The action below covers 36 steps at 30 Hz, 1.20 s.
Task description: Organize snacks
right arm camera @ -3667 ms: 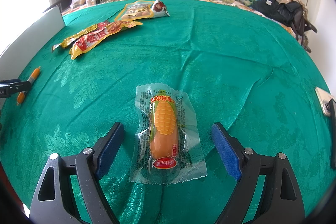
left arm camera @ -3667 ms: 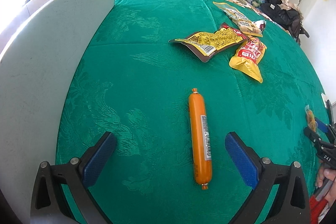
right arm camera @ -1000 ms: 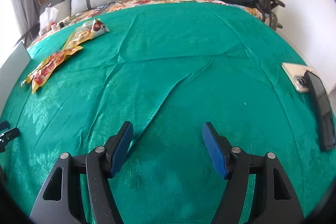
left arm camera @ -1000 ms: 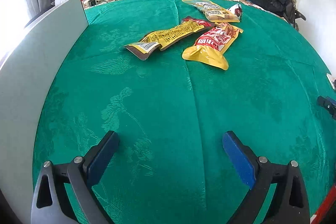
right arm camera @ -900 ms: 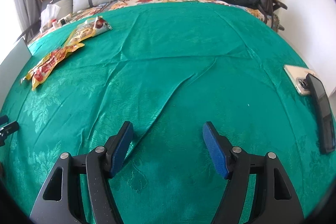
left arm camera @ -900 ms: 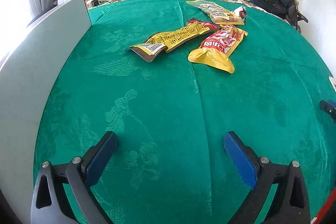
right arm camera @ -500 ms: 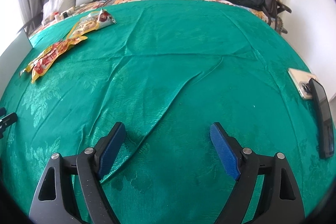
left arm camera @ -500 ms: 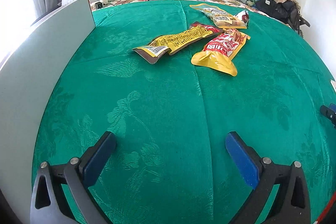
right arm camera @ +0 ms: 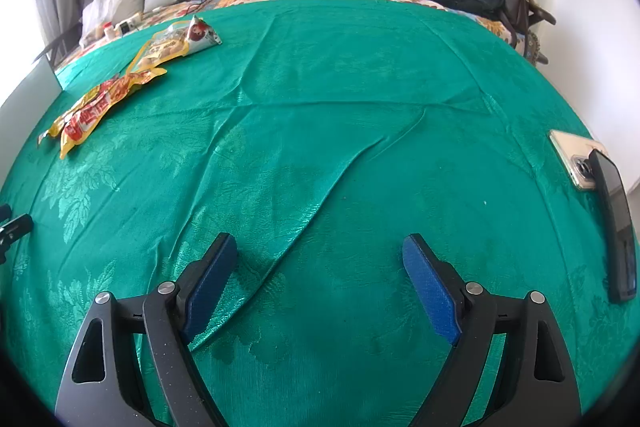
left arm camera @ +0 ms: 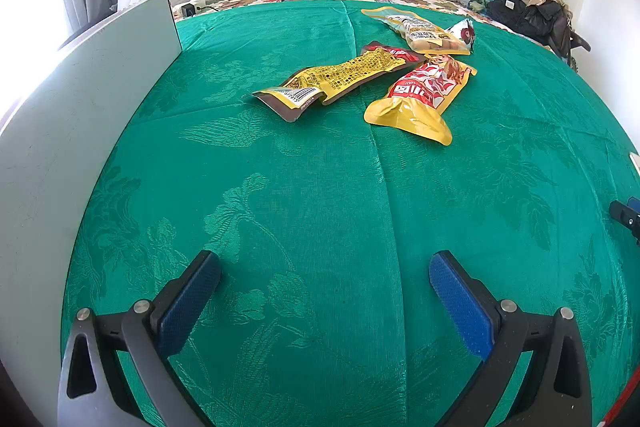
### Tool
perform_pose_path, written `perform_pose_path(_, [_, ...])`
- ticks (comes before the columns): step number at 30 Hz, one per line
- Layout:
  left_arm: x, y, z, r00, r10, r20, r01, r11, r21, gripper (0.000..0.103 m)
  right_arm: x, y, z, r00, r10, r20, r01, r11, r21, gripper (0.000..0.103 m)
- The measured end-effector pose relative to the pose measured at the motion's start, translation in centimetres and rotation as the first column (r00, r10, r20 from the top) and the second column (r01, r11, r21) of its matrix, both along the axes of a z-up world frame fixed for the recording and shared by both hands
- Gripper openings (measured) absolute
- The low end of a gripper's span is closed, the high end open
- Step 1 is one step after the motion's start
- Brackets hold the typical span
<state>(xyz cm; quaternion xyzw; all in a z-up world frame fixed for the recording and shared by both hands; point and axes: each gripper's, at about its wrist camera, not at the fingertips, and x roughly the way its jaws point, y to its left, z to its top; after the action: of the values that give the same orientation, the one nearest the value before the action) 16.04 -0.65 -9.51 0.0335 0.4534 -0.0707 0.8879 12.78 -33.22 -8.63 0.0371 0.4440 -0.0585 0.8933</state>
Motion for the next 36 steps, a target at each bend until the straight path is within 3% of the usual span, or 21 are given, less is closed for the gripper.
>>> perform_pose_path(3, [0.1,0.1,0.1,1.000,-0.018,-0.011,0.018,1.000,0.003,0.103,0.0,0.1,-0.1,1.000,0.001,-0.001,-0.001,1.000,0.000,0.089])
perform_pose_path(6, [2.1,0.3,1.0,0.983,-0.112,-0.147,0.115,0.993,0.016,0.103,0.0,0.1,-0.1,1.000,0.000,-0.001,0.000,1.000,0.000,0.089])
perform_pose_path(10, [6.8,1.6,5.7,0.991,-0.119,-0.066,0.119,0.993,-0.010,0.102,0.1,0.2,-0.1,1.000,0.002,-0.002,-0.002,1.000,0.001,0.091])
perform_pose_path(12, [10.1,1.7,6.7,0.986,-0.136,-0.098,0.132,0.990,-0.052,0.102,0.3,0.3,-0.3,1.000,0.005,-0.006,-0.005,1.000,0.000,0.093])
perform_pose_path(14, [12.8,0.9,6.5,0.978,-0.165,-0.125,0.160,0.986,-0.047,0.102,0.4,0.3,-0.3,1.000,0.005,-0.007,-0.005,1.000,0.001,0.094])
perform_pose_path(16, [14.9,-0.6,5.7,0.970,-0.203,-0.130,0.206,0.979,0.004,0.102,0.4,0.3,-0.3,1.000,0.006,-0.008,-0.006,1.000,0.001,0.094])
perform_pose_path(19, [17.4,-2.5,3.1,0.947,-0.242,-0.211,0.261,0.963,0.067,0.100,0.4,0.3,-0.3,1.000,0.006,-0.008,-0.006,1.000,0.001,0.094])
perform_pose_path(22, [18.6,-3.7,1.1,0.927,-0.271,-0.258,0.299,0.951,0.077,0.096,0.4,0.3,-0.3,1.000,0.006,-0.008,-0.006,1.000,0.001,0.094])
perform_pose_path(25, [19.5,-3.4,0.9,0.941,-0.248,-0.232,0.263,0.964,0.038,0.096,0.5,0.3,-0.3,1.000,0.006,-0.008,-0.006,1.000,0.002,0.095])
perform_pose_path(27, [19.8,-3.0,1.0,0.956,-0.205,-0.209,0.216,0.976,0.032,0.091,0.6,0.3,-0.3,1.000,0.008,-0.009,-0.008,1.000,0.003,0.095])
perform_pose_path(29, [19.7,-2.4,1.4,0.972,-0.153,-0.181,0.161,0.987,0.028,0.065,0.8,0.3,-0.3,1.000,0.010,-0.010,-0.010,1.000,0.003,0.096])
perform_pose_path(31, [19.4,-1.2,1.8,0.980,-0.075,-0.186,0.079,0.997,0.013,0.053,0.9,0.3,-0.3,1.000,0.011,-0.010,-0.011,1.000,0.003,0.096])
perform_pose_path(36, [14.0,2.1,2.0,0.969,0.101,-0.225,-0.123,0.989,-0.085,0.051,0.9,0.3,-0.3,1.000,0.010,-0.010,-0.010,1.000,0.003,0.096])
